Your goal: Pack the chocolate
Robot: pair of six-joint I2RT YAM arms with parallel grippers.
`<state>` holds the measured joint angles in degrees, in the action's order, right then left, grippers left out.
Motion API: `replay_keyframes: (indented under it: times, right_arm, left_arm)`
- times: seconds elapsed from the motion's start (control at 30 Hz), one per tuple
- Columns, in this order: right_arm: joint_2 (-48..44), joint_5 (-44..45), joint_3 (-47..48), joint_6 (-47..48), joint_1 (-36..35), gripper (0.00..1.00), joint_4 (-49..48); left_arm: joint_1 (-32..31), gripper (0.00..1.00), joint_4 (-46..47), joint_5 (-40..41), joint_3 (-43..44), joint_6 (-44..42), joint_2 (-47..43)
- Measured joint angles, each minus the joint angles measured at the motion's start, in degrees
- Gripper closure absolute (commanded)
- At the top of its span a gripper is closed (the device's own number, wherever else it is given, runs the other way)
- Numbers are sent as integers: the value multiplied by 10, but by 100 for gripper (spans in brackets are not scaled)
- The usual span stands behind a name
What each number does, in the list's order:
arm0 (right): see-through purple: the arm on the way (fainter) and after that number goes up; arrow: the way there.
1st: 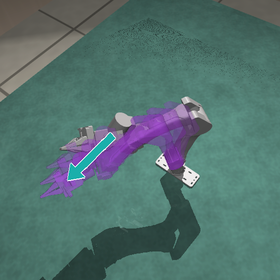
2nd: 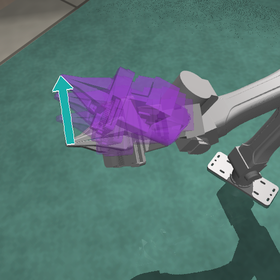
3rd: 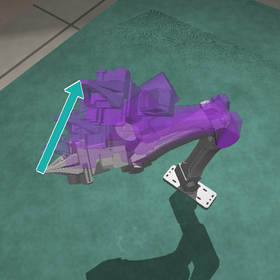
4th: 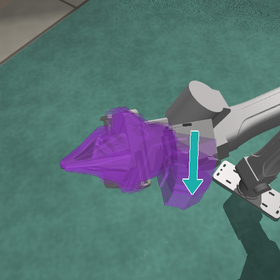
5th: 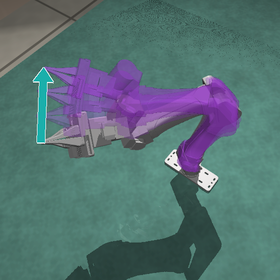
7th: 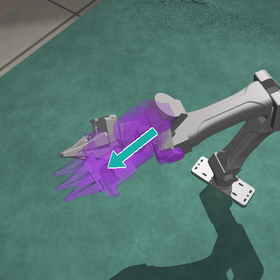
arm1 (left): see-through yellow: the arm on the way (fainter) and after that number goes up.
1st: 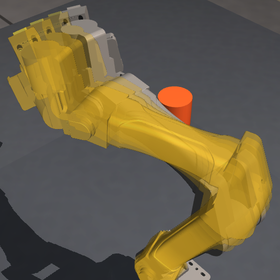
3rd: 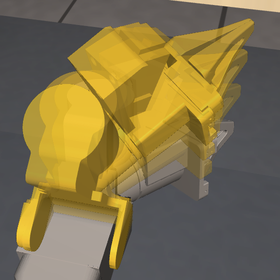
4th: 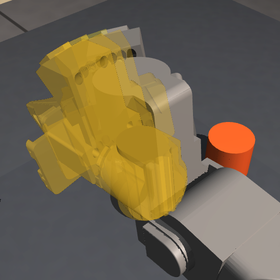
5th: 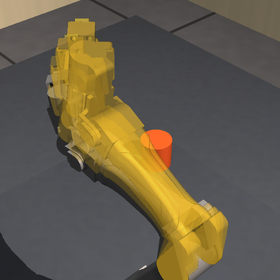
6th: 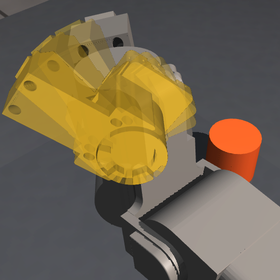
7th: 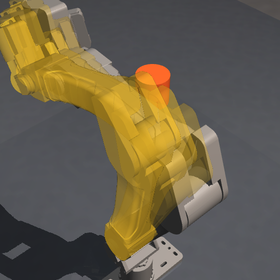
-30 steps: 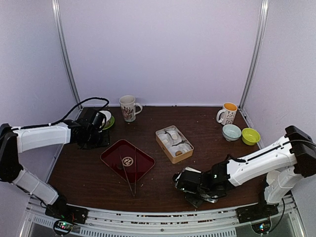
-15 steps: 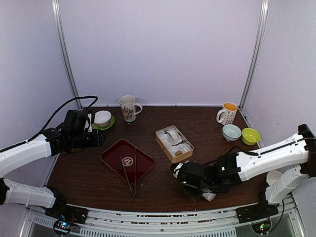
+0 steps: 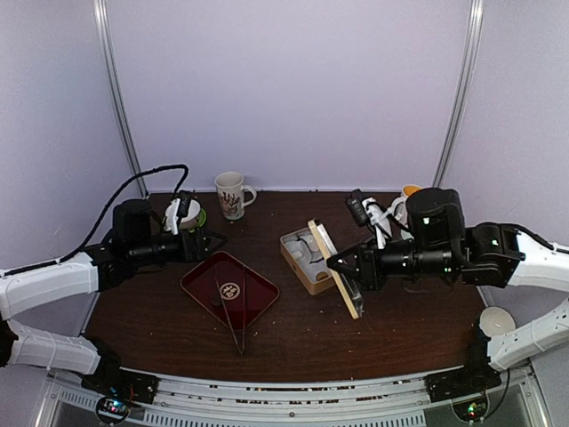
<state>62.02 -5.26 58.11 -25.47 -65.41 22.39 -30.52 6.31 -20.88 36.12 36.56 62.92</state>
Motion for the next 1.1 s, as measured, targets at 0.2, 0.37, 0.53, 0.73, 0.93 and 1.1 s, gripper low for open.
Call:
replay_keyframes:
  times: [0.2,0.37,0.53,0.73,0.93,1.1]
  right_arm:
    - [2,-150,-4,-50,68,100,-129]
    - [28,-235,-4,-109,101,100,-236]
    - [40,-271,-16,-165,115,100,-321]
    - [40,-284,-33,-221,125,100,-409]
    - [50,-289,-49,-271,132,100,-487]
    - [61,-294,-49,-292,132,100,-526]
  left_arm:
    - [-54,9,137,-93,2,37,56]
    - [-111,3,254,-127,30,79,128]
    - [-146,2,381,-137,46,128,187]
    - [-162,3,480,-137,48,166,203]
    - [-165,5,560,-142,63,210,229]
    - [-175,7,589,-145,68,232,242]
